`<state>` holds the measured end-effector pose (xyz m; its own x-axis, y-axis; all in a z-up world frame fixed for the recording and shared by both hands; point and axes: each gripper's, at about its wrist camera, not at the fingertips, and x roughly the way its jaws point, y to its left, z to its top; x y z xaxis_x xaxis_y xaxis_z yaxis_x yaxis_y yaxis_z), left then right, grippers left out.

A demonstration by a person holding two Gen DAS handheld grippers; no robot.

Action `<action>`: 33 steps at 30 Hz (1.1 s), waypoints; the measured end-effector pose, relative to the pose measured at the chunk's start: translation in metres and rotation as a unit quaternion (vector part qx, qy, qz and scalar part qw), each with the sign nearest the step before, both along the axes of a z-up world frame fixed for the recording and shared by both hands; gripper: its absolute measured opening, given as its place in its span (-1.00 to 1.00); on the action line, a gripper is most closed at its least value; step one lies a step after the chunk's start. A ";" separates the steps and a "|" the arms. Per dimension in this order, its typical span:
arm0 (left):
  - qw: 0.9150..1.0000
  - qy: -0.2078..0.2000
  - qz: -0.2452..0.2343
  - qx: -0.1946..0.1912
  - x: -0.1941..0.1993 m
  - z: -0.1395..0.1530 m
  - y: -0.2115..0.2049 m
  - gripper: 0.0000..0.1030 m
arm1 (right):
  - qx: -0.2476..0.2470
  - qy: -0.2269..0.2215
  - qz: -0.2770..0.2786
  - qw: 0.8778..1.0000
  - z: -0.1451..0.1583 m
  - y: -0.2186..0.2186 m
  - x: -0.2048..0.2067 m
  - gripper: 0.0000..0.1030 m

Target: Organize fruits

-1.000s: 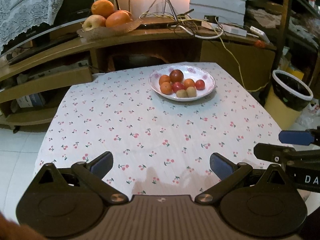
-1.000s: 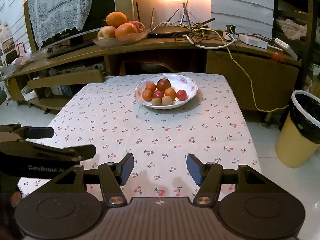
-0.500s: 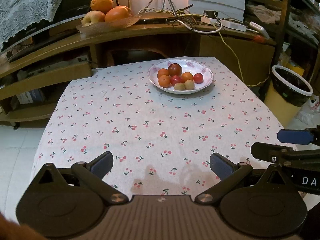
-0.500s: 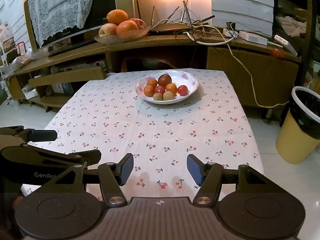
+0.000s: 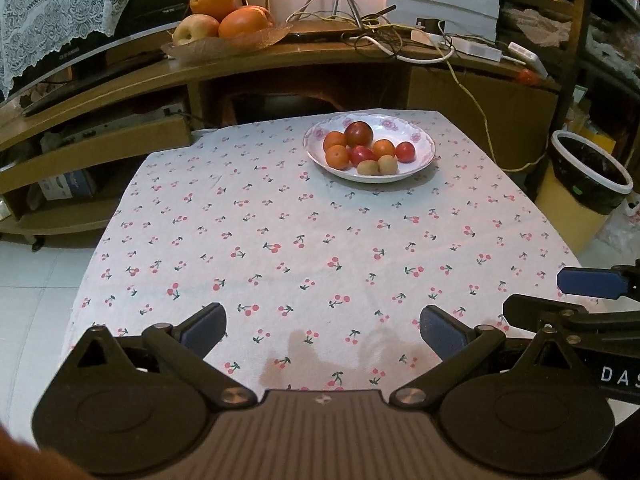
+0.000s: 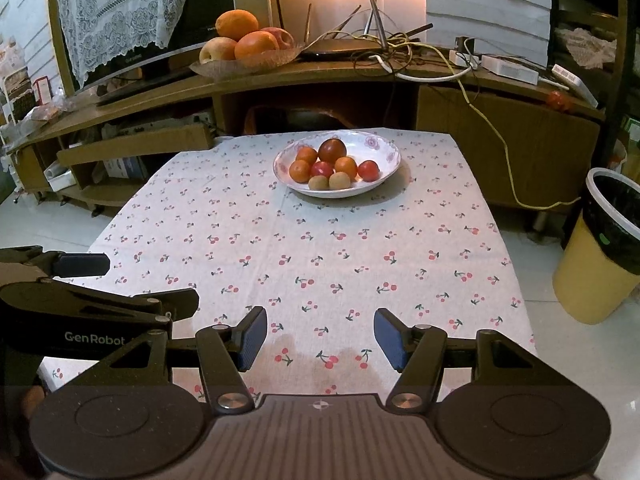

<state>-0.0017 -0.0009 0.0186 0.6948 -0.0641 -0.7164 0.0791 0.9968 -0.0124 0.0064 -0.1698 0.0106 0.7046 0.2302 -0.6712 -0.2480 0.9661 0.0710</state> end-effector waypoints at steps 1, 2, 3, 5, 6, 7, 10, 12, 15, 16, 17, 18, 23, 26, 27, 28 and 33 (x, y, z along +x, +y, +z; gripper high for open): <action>1.000 0.000 0.000 0.001 0.000 0.000 0.000 1.00 | 0.000 0.001 0.000 1.000 0.000 0.000 0.000 0.19; 1.000 0.001 0.000 0.001 0.000 0.000 0.000 1.00 | 0.000 0.001 0.000 1.000 0.000 0.000 0.000 0.19; 1.000 0.001 0.001 0.002 0.000 0.000 0.000 1.00 | 0.000 0.002 0.000 1.000 -0.001 0.000 0.000 0.19; 1.000 -0.001 0.001 0.007 -0.001 0.000 -0.001 1.00 | 0.000 0.003 0.000 1.000 -0.001 0.000 0.000 0.19; 1.000 -0.003 0.001 0.012 -0.001 0.000 -0.002 1.00 | 0.000 0.003 0.000 1.000 -0.001 0.001 0.000 0.19; 1.000 -0.004 0.000 0.018 -0.002 0.000 -0.003 1.00 | -0.001 0.004 0.000 1.000 -0.002 0.001 0.001 0.19; 0.999 -0.006 -0.002 0.034 -0.002 -0.001 -0.006 1.00 | -0.001 0.005 -0.001 1.000 -0.002 0.001 0.000 0.19; 0.999 -0.003 -0.002 0.039 -0.003 -0.002 -0.007 1.00 | -0.001 0.005 -0.001 1.000 -0.002 0.001 0.000 0.19; 0.999 0.002 0.001 0.037 -0.002 -0.002 -0.006 1.00 | 0.000 0.009 -0.002 1.000 -0.004 0.000 0.001 0.19; 0.999 0.002 0.003 0.036 -0.002 -0.002 -0.006 1.00 | 0.000 0.011 -0.003 1.000 -0.004 0.000 0.001 0.19; 0.999 0.002 0.004 0.034 -0.002 -0.002 -0.005 1.00 | 0.000 0.012 -0.003 1.000 -0.005 0.000 0.002 0.19; 0.999 0.003 0.005 0.032 -0.002 -0.002 -0.005 1.00 | -0.001 0.014 -0.003 1.000 -0.005 0.000 0.002 0.19; 0.999 0.004 0.007 0.032 -0.002 -0.003 -0.004 1.00 | -0.004 0.017 -0.004 1.000 -0.006 0.001 0.003 0.19; 0.999 0.003 0.008 0.034 -0.002 -0.003 -0.004 1.00 | -0.006 0.021 -0.005 1.000 -0.008 0.001 0.004 0.19; 0.999 0.003 0.008 0.033 -0.002 -0.003 -0.004 1.00 | -0.006 0.023 -0.005 1.000 -0.008 0.001 0.004 0.19; 0.999 0.004 0.008 0.034 -0.002 -0.003 -0.004 1.00 | -0.007 0.024 -0.006 1.000 -0.009 0.001 0.005 0.19; 0.999 0.009 0.009 0.033 -0.001 -0.004 -0.004 1.00 | -0.010 0.029 -0.006 1.000 -0.011 0.001 0.005 0.19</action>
